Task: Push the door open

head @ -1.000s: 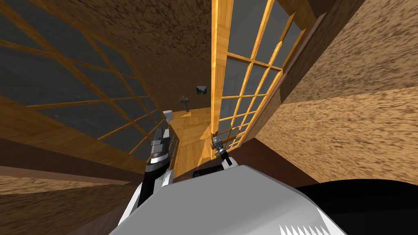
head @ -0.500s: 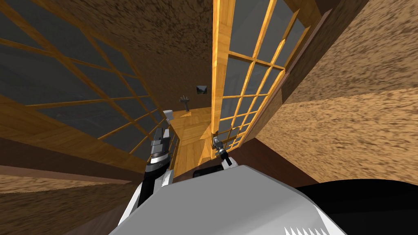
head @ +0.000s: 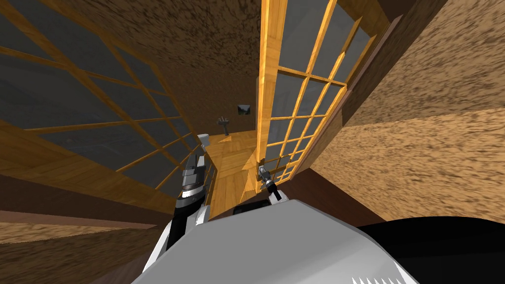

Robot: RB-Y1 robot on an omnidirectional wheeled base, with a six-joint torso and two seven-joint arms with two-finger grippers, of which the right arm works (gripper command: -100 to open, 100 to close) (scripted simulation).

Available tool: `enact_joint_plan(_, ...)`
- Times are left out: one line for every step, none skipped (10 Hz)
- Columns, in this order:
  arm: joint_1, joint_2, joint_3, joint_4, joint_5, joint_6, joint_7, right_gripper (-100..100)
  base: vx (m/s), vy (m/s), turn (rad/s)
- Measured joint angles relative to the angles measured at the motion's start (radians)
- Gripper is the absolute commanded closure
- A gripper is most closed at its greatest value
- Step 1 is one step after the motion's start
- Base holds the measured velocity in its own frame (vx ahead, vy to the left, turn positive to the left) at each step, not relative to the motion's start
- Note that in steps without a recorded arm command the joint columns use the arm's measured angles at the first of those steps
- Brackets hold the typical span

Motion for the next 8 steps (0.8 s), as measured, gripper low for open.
enact_joint_plan(-0.002,-0.009,-0.005,0.003,-0.005,-0.005,0.002,100,0.186,0.080,-0.051)
enact_joint_plan(-0.020,-0.021,-0.015,0.027,-0.014,-0.014,0.004,100,0.122,0.048,-0.008)
enact_joint_plan(0.005,-0.021,-0.012,-0.019,-0.013,-0.002,0.004,100,0.125,0.041,-0.019)
enact_joint_plan(0.029,-0.027,-0.009,-0.062,-0.014,0.016,0.001,100,0.108,0.047,-0.028)
enact_joint_plan(0.009,-0.033,-0.020,-0.037,-0.021,0.008,0.006,100,0.050,0.020,-0.004)
enact_joint_plan(-0.007,-0.032,-0.028,-0.009,-0.026,-0.008,0.014,100,0.147,0.059,-0.041)
enact_joint_plan(0.027,-0.033,-0.026,-0.056,-0.027,0.015,0.015,100,0.141,0.068,-0.065)
enact_joint_plan(0.027,-0.038,-0.031,-0.057,-0.032,0.023,0.018,100,0.062,0.035,0.001)
